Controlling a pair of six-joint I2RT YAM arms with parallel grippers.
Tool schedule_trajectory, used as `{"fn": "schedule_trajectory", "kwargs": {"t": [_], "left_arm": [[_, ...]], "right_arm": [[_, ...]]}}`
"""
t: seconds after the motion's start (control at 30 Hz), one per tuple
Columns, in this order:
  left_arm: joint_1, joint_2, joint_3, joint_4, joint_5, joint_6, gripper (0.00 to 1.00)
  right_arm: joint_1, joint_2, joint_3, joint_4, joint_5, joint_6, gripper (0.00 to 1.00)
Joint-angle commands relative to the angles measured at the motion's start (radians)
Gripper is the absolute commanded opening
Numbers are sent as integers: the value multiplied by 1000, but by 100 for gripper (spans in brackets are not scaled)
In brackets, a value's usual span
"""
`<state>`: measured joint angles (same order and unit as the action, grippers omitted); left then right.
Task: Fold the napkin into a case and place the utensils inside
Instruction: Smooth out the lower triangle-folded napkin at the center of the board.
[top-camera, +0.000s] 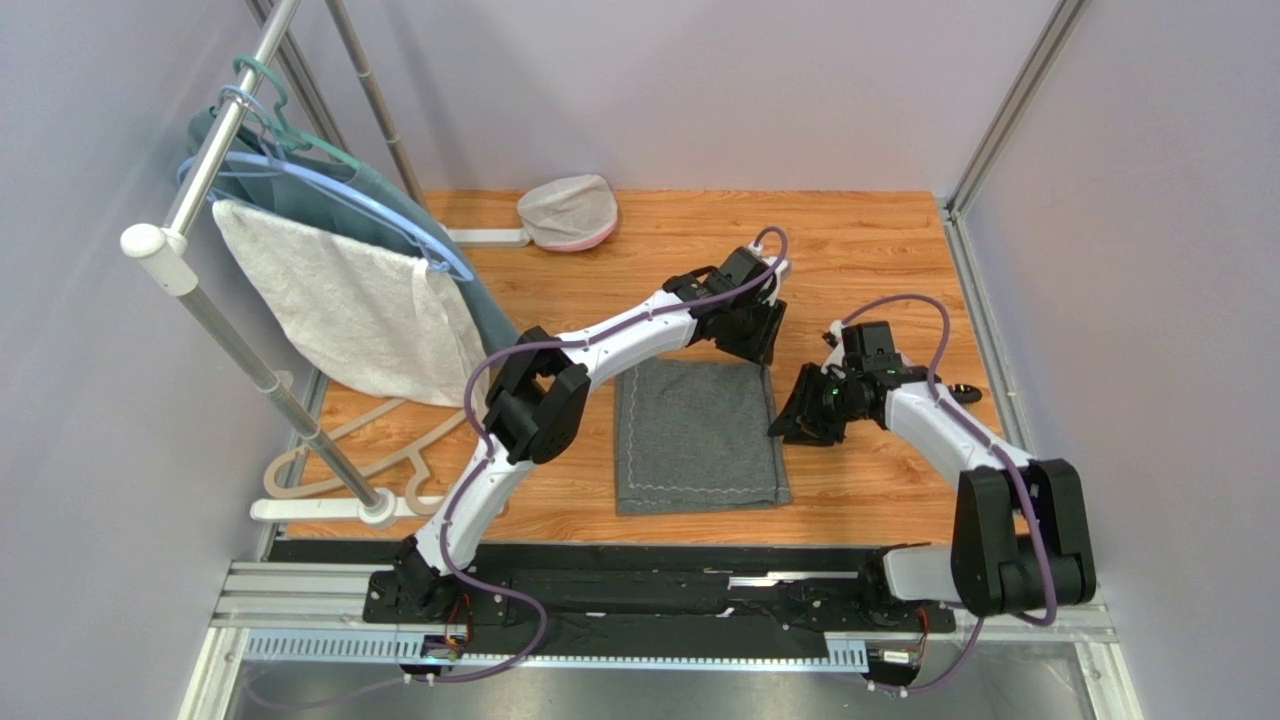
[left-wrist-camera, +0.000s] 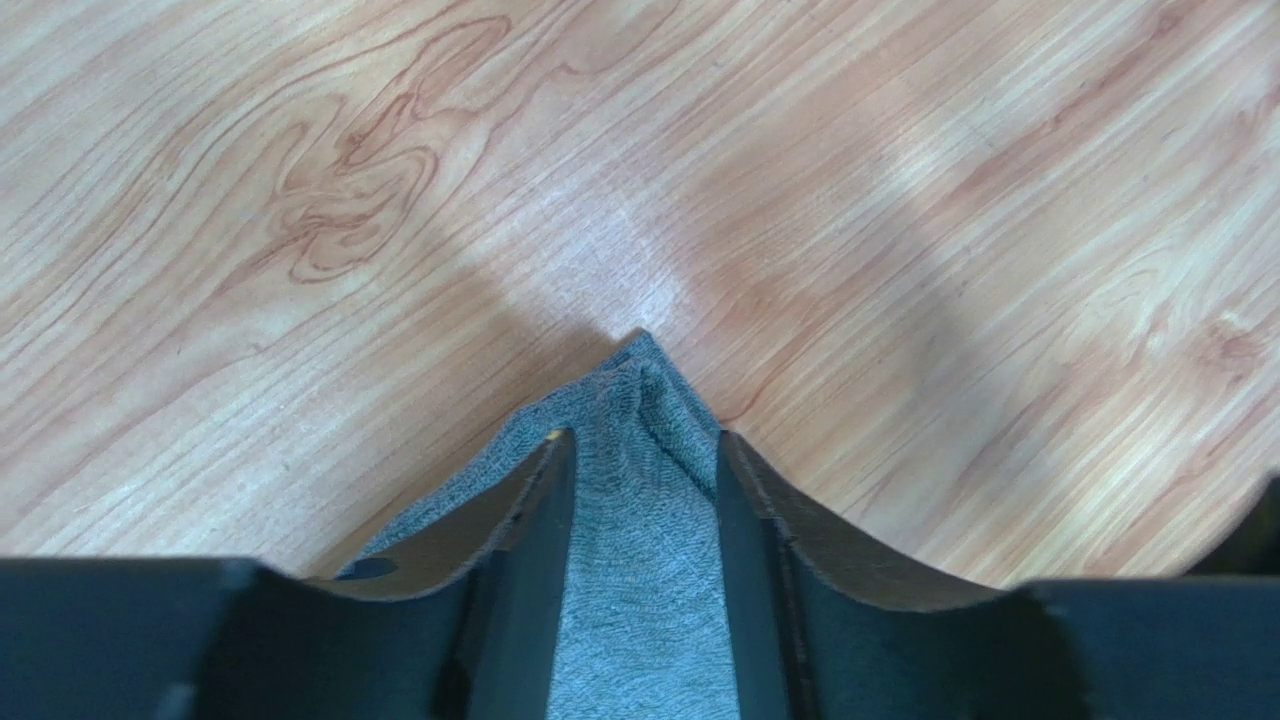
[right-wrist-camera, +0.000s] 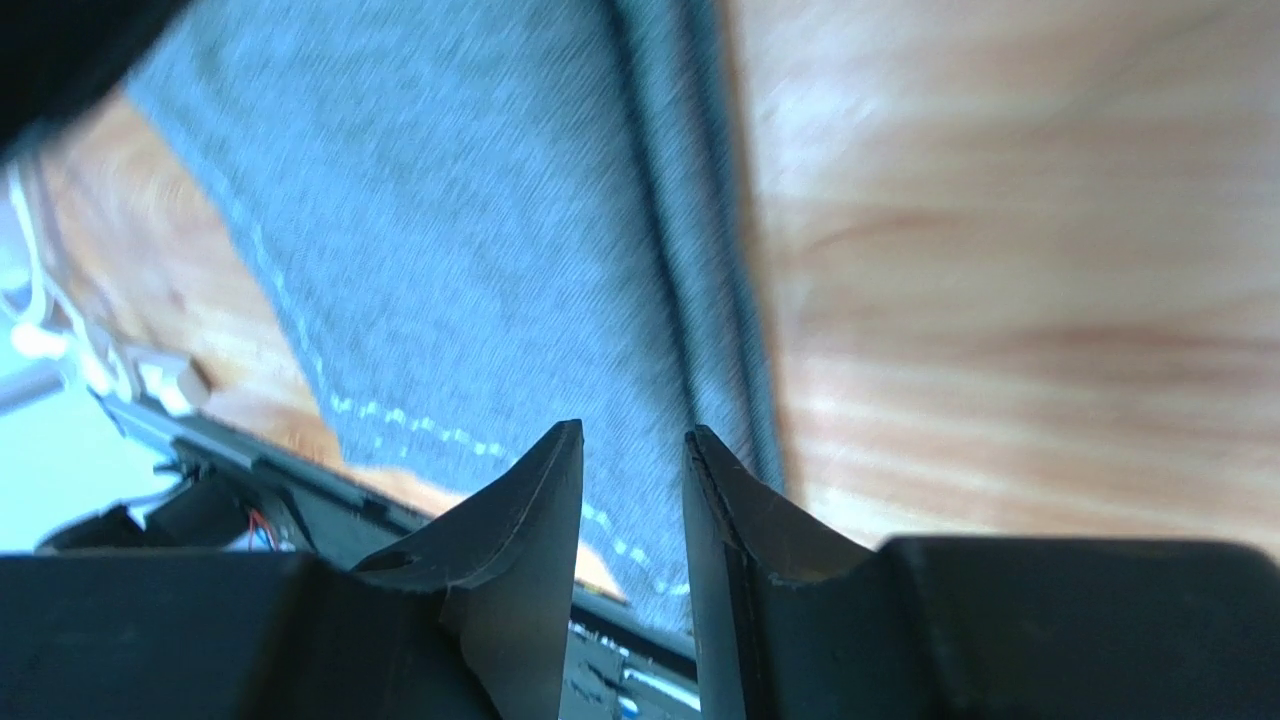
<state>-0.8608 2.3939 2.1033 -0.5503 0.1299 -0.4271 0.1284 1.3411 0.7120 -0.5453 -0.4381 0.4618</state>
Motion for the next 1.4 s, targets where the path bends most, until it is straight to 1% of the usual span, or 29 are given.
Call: {"fn": "schedule_trajectory", "kwargs": {"t": [0.0, 0.1, 0.17, 0.3, 0.4, 0.47, 0.57, 0.67, 0.73, 0.87, 0.9, 0.93, 1.0, 1.03, 1.07, 1.1, 1.13, 1.17, 1.2, 1.23, 1.3, 1.37], "left_arm": [[-1, 17, 27, 4, -3, 45, 46], [-1, 27, 34, 13, 4, 41, 45], [-1, 31, 40, 12, 17, 34, 43], [-1, 39, 40, 18, 33, 24, 43], [-3, 42, 38, 18, 43, 22, 43], [-1, 42, 34, 18, 42, 24, 45], [-1, 42, 35, 18, 40, 24, 44], [-1, 44, 35, 23, 27, 25, 41], [-1, 50, 37, 26, 24, 25, 39], [-1, 57, 40, 29, 28, 14, 38], [-1, 57, 41, 29, 28, 14, 38], [-1, 60, 43, 30, 27, 11, 36], [-1, 60, 47, 33, 24, 7, 33], [-1, 59, 47, 35, 14, 5, 29], [-1, 60, 47, 35, 5, 4, 27], [0, 59, 46, 35, -6, 1, 24], [3, 59, 46, 36, -19, -2, 16], [5, 59, 47, 39, -22, -5, 13], [5, 62, 50, 42, -26, -7, 11], [8, 62, 57, 44, -38, -10, 8], [9, 76, 82, 43, -46, -7, 6], [14, 99, 110, 26, -46, -4, 6]], "right_arm": [[37, -123, -63, -24, -48, 9, 33], [95, -158, -95, -51, -24, 50, 31], [151, -171, -100, -82, 31, 77, 31], [212, -203, -129, -114, 104, 153, 38], [230, -236, -138, -140, 148, 176, 42], [234, -250, -134, -171, 185, 178, 45], [238, -260, -131, -189, 205, 198, 45], [241, -247, -140, -171, 196, 198, 45], [243, -232, -151, -139, 177, 202, 44], [247, -215, -177, -84, 136, 221, 39], [254, -215, -177, -79, 136, 224, 36], [255, -215, -175, -82, 151, 225, 34], [255, -212, -171, -94, 174, 227, 22], [255, -211, -167, -116, 200, 225, 15], [254, -211, -163, -139, 219, 236, 0], [255, -218, -154, -163, 255, 253, 0], [254, -230, -155, -221, 283, 276, 0], [254, -252, -160, -247, 309, 300, 0], [255, -294, -189, -263, 332, 358, 0], [255, -316, -206, -275, 349, 388, 0], [255, -330, -241, -278, 392, 437, 0], [251, -313, -255, -260, 391, 437, 0]]}}
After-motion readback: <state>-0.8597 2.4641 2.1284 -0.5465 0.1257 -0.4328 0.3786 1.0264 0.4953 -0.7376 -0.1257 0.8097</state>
